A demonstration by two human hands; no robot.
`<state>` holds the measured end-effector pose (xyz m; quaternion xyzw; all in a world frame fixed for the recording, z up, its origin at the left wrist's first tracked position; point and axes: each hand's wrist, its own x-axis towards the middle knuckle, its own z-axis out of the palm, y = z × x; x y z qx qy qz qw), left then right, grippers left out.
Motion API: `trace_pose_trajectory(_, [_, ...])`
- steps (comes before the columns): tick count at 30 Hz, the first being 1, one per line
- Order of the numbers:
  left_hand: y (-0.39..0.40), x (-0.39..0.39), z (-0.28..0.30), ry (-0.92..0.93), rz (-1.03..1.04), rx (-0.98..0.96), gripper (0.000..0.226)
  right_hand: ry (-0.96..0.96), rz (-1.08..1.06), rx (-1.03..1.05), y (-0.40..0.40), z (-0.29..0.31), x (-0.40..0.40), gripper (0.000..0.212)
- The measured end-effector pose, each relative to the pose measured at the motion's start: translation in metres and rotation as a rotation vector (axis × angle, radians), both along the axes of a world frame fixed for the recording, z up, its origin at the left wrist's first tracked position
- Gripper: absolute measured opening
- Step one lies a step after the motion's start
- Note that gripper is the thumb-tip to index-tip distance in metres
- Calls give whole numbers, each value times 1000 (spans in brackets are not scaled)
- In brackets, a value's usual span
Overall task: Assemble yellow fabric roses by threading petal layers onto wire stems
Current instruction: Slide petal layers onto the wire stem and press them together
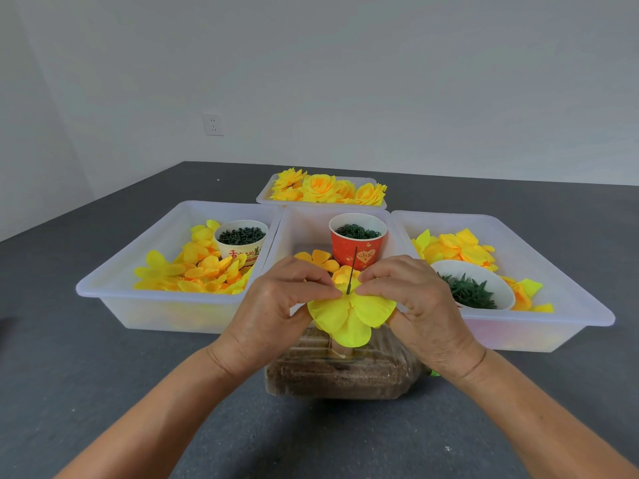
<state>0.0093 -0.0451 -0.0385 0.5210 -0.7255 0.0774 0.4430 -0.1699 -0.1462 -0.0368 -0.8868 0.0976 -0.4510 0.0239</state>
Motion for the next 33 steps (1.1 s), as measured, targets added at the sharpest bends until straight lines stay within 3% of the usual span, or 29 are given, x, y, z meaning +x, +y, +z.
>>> trace_pose_trajectory(11, [4, 3, 1, -4, 33, -37, 32, 21, 0, 17, 3, 2, 0, 18])
trace_pose_trajectory(19, [2, 6, 0, -44, 38, -66, 27, 23, -8, -3, 6, 3, -3, 15])
trace_pose_trajectory(27, [2, 8, -7, -58, 19, -38, 25, 102, -36, -73, 5, 1, -10, 30])
trace_pose_trajectory(33, [2, 10, -9, -65, 2, -14, 30, 225, -18, 120, 12, 10, -12, 34])
